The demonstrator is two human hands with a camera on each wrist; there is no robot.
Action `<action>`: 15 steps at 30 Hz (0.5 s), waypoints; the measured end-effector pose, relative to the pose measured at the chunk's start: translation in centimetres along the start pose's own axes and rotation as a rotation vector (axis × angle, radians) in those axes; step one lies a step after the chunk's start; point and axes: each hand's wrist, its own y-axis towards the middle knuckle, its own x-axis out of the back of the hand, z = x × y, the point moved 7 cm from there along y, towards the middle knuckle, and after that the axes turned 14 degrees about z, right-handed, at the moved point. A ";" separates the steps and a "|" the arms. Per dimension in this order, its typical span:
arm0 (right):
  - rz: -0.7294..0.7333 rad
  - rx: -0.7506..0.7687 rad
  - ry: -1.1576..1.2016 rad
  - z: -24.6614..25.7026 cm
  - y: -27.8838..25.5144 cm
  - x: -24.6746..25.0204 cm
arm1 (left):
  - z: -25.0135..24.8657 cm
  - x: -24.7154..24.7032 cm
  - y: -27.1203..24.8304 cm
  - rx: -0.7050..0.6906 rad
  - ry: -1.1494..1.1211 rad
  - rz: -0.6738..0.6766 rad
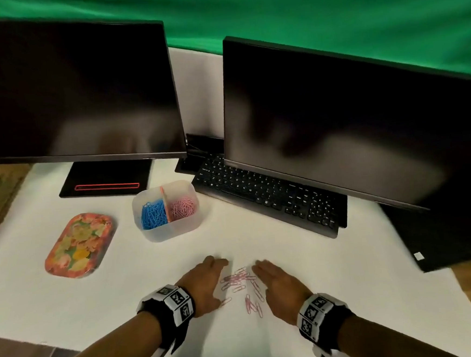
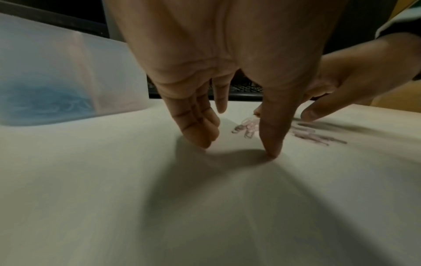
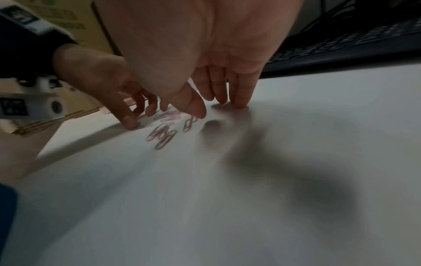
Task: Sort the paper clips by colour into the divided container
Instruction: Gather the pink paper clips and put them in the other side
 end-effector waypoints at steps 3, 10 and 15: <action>0.045 0.118 -0.020 2.5 0.3 -1.8 | -0.9 -0.9 0.4 -0.036 -0.010 0.012; -0.050 0.093 0.128 0.8 -2.9 0.6 | -1.0 -0.7 0.4 -0.044 -0.099 -0.126; 0.157 0.124 0.049 1.2 -3.4 -2.4 | -0.2 -1.2 0.6 0.008 -0.109 -0.033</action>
